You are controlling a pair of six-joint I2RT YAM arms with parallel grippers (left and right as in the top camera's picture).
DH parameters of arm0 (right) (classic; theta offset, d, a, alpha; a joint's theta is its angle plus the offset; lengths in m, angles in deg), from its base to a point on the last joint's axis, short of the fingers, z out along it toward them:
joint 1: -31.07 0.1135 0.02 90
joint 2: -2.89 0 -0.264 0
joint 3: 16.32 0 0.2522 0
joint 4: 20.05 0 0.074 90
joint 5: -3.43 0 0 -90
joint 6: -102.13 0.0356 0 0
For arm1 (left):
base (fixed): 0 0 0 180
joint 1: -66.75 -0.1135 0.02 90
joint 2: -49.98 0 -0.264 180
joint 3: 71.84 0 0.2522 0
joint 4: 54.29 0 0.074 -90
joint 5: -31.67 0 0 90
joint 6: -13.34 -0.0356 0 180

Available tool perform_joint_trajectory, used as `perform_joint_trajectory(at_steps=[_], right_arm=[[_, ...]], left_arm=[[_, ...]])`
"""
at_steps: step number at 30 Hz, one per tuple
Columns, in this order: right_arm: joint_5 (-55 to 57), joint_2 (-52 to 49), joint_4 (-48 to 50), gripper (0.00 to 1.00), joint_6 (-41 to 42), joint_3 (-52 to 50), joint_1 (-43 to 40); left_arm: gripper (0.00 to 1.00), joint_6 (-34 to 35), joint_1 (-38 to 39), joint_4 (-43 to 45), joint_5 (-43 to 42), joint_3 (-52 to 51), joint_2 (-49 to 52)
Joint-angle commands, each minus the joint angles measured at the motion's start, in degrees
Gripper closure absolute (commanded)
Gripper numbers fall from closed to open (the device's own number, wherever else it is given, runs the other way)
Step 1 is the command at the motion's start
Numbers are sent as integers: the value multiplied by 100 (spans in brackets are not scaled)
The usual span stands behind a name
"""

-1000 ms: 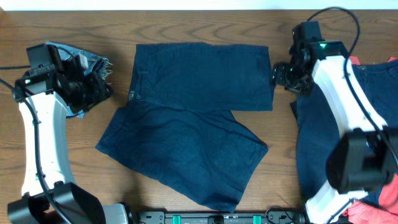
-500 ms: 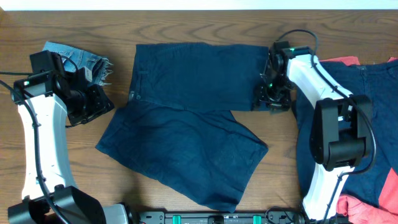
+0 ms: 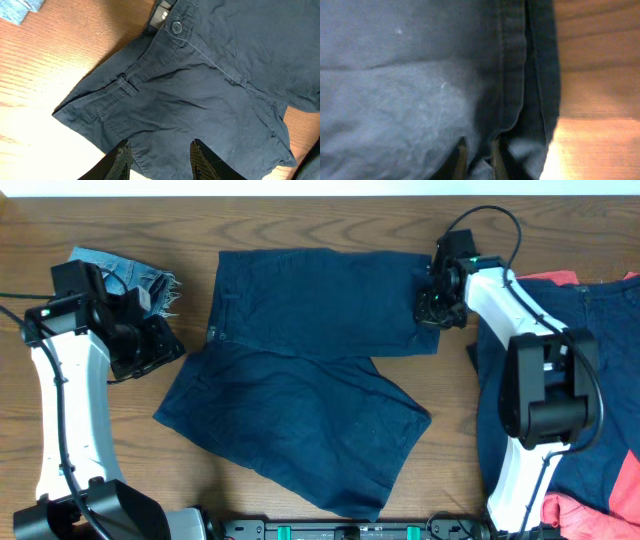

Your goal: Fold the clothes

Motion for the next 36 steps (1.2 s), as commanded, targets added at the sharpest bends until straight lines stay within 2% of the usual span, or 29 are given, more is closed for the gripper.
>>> perform_joint_trajectory(at_steps=[1, 4, 7, 12, 16, 20, 22, 24, 25, 26, 29, 30, 36], right_arm=[[144, -417, -28, 98, 136, -87, 50], [782, -640, -208, 99, 476, -85, -37], [1115, -610, -378, 98, 463, -70, -221], [739, -197, -901, 65, -109, 48, -520], [549, 452, -1357, 54, -553, 48, -616], [544, 1073, -1818, 37, -651, 48, -599], [446, 1272, -2009, 32, -651, 48, -562], [275, 1386, -2201, 33, -654, 48, -494], [166, 1394, -2264, 37, -654, 48, -450], [35, 1392, -2286, 42, -656, 46, -404], [-553, 1379, -2221, 70, -927, 15, -216], [-673, 1379, -2177, 73, -1012, 15, -142], [-841, 1445, -2015, 68, -1012, 15, 197]], left_arm=[[60, -127, 140, 26, 57, 79, -50], [60, -125, 216, 59, 101, 79, -50], [60, -122, 227, 105, 118, 72, -48], [60, -125, 258, 291, 118, 17, -48], [60, -125, 293, 391, 140, 7, -42], [59, -125, 291, 520, 149, 4, -42], [59, -122, 293, 562, 157, 4, -42], [59, -125, 297, 597, 157, 4, -42], [60, -122, 297, 619, 157, 4, -42], [65, -122, 297, 656, 153, 2, -39], [87, -149, 426, 994, 153, -46, 22], [92, -179, 516, 1180, 160, -87, 61], [94, -568, 1419, 2288, 133, -190, 831]])
